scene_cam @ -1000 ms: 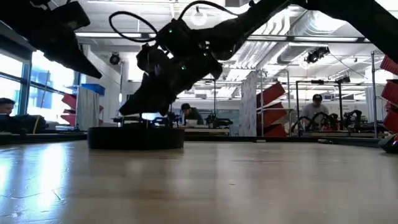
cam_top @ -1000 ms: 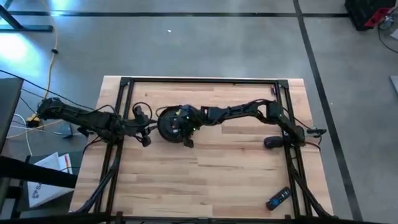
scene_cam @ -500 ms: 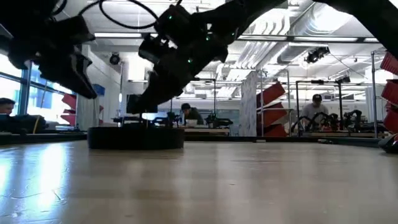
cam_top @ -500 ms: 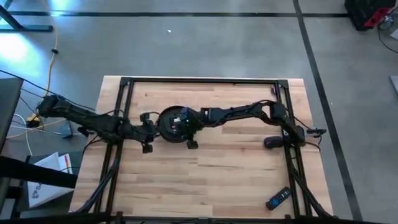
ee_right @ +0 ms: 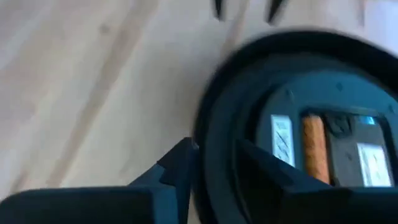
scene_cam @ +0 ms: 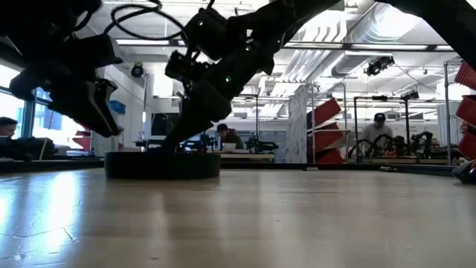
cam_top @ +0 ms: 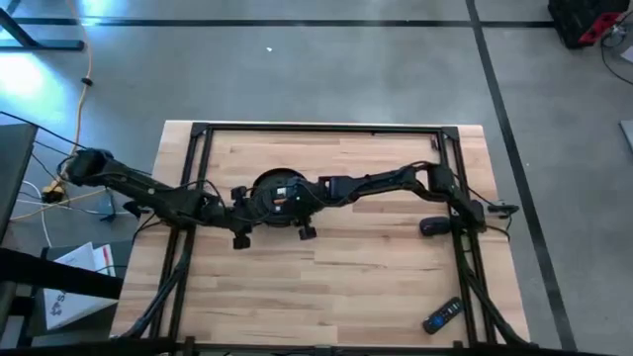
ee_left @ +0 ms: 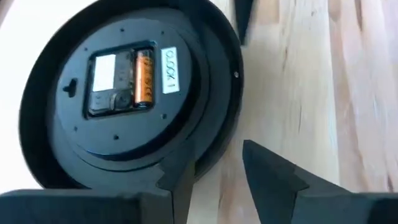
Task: Insert battery
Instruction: Insert the yellow battery into the white-black wall clock
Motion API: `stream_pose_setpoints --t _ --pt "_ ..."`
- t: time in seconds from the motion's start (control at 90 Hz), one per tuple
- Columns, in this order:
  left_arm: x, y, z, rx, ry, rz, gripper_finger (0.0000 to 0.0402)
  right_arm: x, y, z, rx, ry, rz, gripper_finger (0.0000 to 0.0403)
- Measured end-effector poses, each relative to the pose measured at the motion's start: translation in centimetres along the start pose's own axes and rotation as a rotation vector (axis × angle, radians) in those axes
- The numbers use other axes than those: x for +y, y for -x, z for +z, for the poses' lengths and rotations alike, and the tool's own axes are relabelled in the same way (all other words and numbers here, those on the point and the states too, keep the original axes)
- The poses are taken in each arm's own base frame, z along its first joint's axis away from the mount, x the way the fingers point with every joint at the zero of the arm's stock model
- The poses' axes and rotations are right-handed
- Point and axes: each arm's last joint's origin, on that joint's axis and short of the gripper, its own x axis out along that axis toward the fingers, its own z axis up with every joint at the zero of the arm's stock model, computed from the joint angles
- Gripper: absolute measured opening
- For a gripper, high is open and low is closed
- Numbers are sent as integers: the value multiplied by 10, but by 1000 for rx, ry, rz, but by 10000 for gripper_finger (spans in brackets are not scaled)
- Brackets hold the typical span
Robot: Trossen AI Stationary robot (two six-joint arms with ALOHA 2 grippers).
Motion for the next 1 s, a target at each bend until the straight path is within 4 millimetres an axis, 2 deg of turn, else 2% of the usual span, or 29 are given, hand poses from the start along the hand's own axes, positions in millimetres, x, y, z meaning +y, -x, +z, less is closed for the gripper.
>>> stream_pose_setpoints --t 0.389,0.678,0.889,1.0 --pt "-12 -19 2 13 -100 28 124 11 -10 -19 59 -19 52 33" --pt "-20 -38 7 -18 -161 20 125 14 -10 -19 69 -36 56 28" --pt "-22 -53 5 4 -157 18 124 16 -10 -18 69 -88 67 2" --pt "-22 -59 6 -2 -163 22 124 18 -10 -18 59 -150 130 0"
